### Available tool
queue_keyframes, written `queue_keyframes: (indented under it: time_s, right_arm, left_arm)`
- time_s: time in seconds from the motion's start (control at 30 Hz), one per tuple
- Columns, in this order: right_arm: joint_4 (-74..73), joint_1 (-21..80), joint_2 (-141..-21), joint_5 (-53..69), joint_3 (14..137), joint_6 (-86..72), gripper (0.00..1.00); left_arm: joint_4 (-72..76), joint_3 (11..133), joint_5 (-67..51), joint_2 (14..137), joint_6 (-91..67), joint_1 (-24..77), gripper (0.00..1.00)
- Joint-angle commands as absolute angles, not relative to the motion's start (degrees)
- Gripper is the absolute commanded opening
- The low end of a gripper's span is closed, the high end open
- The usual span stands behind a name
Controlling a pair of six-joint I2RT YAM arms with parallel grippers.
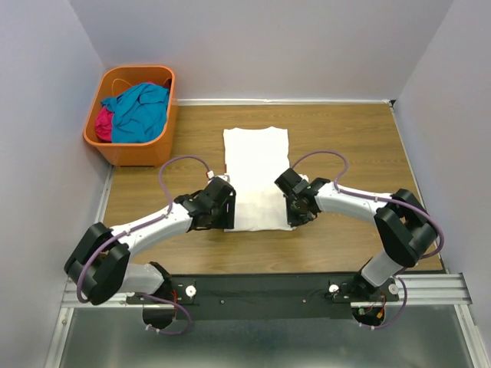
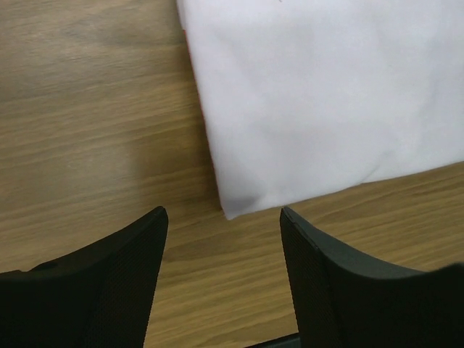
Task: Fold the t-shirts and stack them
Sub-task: Fold the tshirt
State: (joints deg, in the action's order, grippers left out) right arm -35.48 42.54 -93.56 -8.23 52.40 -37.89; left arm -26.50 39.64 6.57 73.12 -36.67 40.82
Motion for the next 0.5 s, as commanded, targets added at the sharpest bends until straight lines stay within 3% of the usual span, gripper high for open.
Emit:
queue_keyframes:
  time_s: [0.0, 0.47]
  right_arm:
    - [-36.04, 43.95, -98.53, -8.88, 47.02, -37.71, 0.0]
    - [-35.16, 44.21, -97.82, -8.7, 46.06, -35.33, 0.0]
  left_arm:
    - [-29.88, 42.89, 8.52, 76.19, -39.11, 43.41, 0.7]
    - [-31.64, 47.46, 14.59, 84.81, -42.19, 47.28, 0.56]
